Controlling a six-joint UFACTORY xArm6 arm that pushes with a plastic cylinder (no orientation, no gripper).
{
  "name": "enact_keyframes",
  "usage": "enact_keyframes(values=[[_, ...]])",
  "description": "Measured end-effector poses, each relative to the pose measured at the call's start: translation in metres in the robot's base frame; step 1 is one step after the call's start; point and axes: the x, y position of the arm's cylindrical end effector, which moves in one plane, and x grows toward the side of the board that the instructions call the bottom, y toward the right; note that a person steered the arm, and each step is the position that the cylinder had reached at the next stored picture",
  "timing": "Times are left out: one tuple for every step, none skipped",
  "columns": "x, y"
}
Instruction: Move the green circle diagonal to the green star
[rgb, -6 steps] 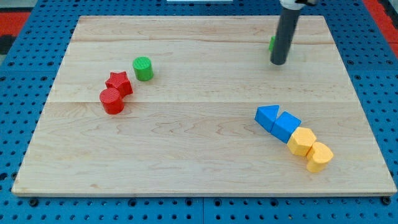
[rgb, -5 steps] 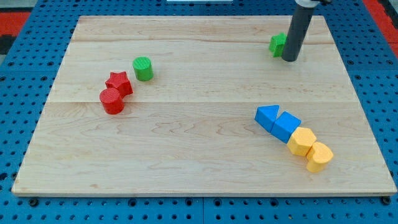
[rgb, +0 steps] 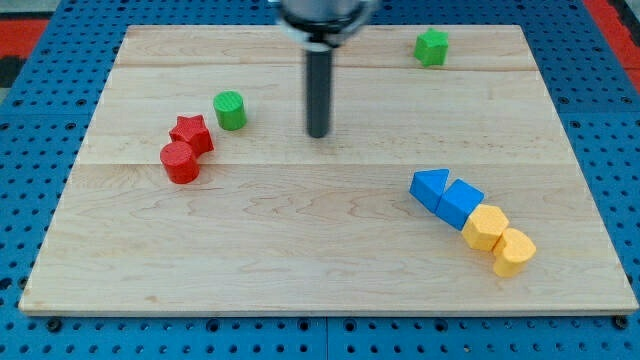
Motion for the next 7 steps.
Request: enact_keyframes(values=[[0.008,-0.053],[-0.011,-0.085],[-0.037,-0.097],[-0.053,-0.119],[-0.071,-0.079],[-0.073,0.009],[-0.073,0.037]])
